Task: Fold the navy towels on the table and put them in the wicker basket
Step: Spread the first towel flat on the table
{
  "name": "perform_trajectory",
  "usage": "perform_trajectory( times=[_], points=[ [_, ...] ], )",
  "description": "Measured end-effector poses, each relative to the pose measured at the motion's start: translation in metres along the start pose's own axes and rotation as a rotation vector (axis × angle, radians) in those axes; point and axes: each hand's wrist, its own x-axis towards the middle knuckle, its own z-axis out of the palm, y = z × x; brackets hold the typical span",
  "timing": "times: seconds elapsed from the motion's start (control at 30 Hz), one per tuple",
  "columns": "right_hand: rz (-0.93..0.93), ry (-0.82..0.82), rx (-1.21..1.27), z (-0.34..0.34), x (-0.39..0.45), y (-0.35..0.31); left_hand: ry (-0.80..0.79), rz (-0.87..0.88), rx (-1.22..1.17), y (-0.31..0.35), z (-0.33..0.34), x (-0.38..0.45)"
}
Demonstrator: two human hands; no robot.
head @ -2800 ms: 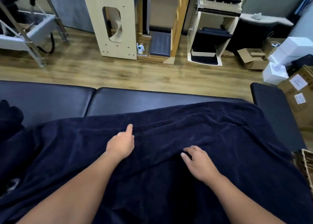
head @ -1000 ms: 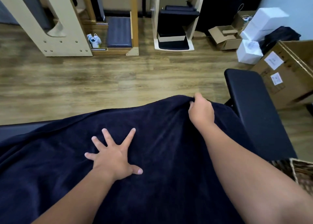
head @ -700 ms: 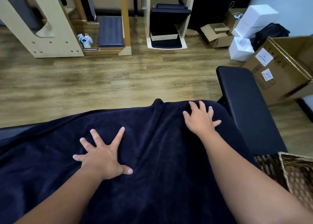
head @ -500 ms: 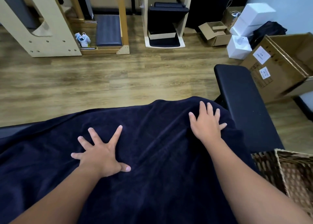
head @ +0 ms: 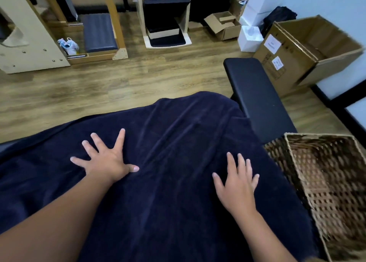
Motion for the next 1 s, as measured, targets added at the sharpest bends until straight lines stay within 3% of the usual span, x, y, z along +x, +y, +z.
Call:
perform_trajectory(
  times=[0.13, 0.23, 0.33, 0.47, 0.57, 0.7, 0.83, 1.0],
  points=[
    [0.113, -0.078, -0.099, -0.002, -0.057, 0.022, 0.310, 0.312, 0.196, 0.016, 0.027, -0.050],
    [0.259, -0.108, -0.106, -0.008, -0.085, 0.047, 0.392, 0.547, 0.214, 0.026, 0.055, -0.093],
    [0.344, -0.136, -0.064, -0.016, -0.102, 0.068, 0.275, 0.715, 0.191, 0.039, 0.078, -0.137],
    [0.430, -0.180, 0.048, -0.027, -0.119, 0.088, -0.088, 0.722, 0.327, 0.039, 0.103, -0.184],
    [0.466, -0.225, 0.027, -0.033, -0.136, 0.086, -0.133, 0.772, 0.323, 0.030, 0.113, -0.205],
    [0.243, -0.220, -0.078, -0.032, -0.167, 0.054, -0.085, 0.760, 0.303, 0.010, 0.117, -0.222],
    [-0.073, -0.286, 0.009, -0.009, -0.204, -0.002, 0.029, 0.720, 0.205, -0.029, 0.118, -0.231],
    [-0.415, -0.438, 0.011, 0.018, -0.246, -0.069, 0.054, 0.500, 0.085, -0.099, 0.109, -0.248]
  ],
)
